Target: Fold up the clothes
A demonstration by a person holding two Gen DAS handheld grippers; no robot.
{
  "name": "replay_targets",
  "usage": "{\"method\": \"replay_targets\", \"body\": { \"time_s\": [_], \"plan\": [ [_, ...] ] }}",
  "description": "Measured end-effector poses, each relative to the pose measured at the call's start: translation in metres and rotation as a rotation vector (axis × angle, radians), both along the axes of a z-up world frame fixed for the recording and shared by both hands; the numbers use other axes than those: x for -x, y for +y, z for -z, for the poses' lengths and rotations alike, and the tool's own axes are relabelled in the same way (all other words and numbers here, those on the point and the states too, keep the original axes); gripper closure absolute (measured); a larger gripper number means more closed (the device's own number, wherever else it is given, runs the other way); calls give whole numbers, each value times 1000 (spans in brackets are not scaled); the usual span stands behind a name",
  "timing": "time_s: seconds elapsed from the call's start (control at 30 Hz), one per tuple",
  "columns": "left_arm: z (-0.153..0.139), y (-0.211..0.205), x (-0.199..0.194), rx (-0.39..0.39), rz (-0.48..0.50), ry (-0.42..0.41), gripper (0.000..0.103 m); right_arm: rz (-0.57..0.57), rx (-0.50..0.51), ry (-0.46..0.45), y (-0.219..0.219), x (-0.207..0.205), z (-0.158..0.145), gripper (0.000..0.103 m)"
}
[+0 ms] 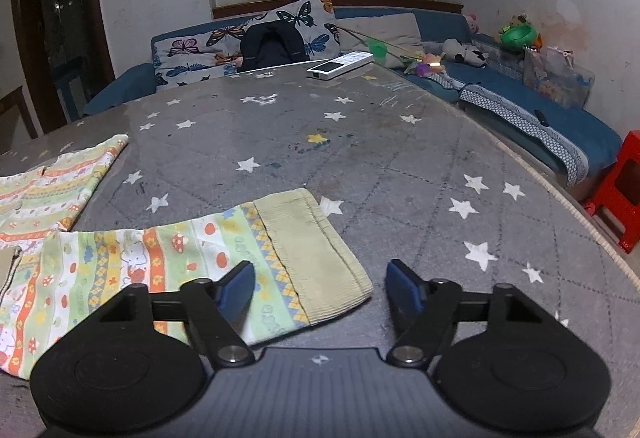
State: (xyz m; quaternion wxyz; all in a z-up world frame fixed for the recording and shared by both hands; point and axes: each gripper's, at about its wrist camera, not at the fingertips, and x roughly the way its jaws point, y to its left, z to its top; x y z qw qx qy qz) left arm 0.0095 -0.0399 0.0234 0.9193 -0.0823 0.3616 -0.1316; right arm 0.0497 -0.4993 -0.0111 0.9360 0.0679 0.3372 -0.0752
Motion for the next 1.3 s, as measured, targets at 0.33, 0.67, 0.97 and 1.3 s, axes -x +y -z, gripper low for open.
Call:
{"method": "replay_targets", "body": {
  "time_s": [0.33,0.67,0.97,1.3],
  "plan": [
    [4,-12,-5,-90,8,12,28,-24,-101,-22,-1,1,-7,84],
    [-6,11,-5,-69,-34,-22,28,-50,92,-58,30,7,-13,52],
    [1,53,-20,-42,-140,-16,44,-349,52,-77,114,1,-35,45],
    [13,65,-17,-106,-151,-15,60,-640,59,-48,228,-16,-29,48]
  ]
}}
